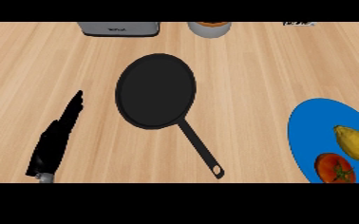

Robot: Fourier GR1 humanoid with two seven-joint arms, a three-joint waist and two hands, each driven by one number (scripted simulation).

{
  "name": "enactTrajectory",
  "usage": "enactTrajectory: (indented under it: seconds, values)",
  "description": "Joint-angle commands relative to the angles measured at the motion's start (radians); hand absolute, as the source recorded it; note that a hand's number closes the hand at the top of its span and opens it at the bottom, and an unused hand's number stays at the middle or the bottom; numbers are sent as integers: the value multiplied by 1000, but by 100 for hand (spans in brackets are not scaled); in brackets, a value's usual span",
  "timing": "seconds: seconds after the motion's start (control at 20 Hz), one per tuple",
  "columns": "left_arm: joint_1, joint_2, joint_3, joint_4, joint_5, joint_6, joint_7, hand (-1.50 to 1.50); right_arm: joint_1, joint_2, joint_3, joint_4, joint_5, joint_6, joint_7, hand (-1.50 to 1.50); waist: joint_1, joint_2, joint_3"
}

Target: Pick the lemon from the plate and place it in the pan

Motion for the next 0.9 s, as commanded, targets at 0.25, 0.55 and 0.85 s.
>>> enactTrajectory:
  seconds: [0.25,0.55,0.85]
  values:
    - [-26,-55,-19,-6,-61,9,46,0,-213,19,87,0,61,149,227,-150,-6,-1,-1]
    - [-23,-58,53,73,-33,-29,-24,0,-255,81,135,-69,107,204,328,-150,-12,-2,-1]
    - [-56,-62,52,68,-45,-46,11,0,-309,119,236,-73,218,260,411,-150,-7,0,0]
